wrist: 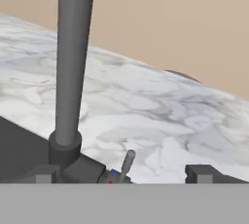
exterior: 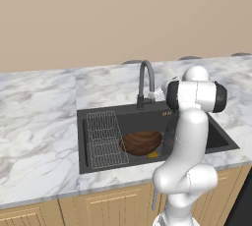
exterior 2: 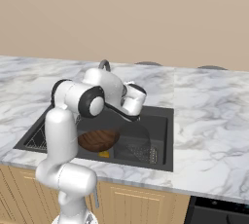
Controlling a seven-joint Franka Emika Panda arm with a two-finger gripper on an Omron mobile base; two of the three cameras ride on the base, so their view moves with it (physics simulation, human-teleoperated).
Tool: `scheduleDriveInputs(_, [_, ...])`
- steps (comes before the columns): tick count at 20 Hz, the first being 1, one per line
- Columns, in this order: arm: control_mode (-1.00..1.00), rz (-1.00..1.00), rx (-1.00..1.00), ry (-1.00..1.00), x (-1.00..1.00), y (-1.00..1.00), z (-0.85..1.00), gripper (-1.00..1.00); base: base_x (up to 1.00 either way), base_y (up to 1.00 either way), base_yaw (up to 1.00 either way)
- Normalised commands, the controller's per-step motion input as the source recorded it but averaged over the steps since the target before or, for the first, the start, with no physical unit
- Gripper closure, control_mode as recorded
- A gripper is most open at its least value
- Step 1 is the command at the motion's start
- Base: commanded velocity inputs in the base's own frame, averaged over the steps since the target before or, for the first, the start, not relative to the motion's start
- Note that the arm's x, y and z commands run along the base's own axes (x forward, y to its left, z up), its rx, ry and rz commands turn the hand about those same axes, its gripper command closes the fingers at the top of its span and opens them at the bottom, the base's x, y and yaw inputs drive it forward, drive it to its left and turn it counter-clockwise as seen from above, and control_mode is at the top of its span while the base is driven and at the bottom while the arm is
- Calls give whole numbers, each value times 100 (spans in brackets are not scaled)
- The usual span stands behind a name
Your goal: Pick the jar and bowl and place them in the sink. Then turn on the water.
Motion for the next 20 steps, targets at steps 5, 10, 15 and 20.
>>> scheduleDriveInputs(5, [-100,13,11,-4,0,-9,-17,-100,0,0,0])
scheduleDriveInputs(10, [-100,7,3,0,2,-20,-6,-100,0,0,0])
scheduleDriveInputs(15, [-100,3,3,0,8,-33,-11,-100,0,0,0])
scheduleDriveInputs(20, [-100,0,6,0,3,-34,-5,-100,0,0,0])
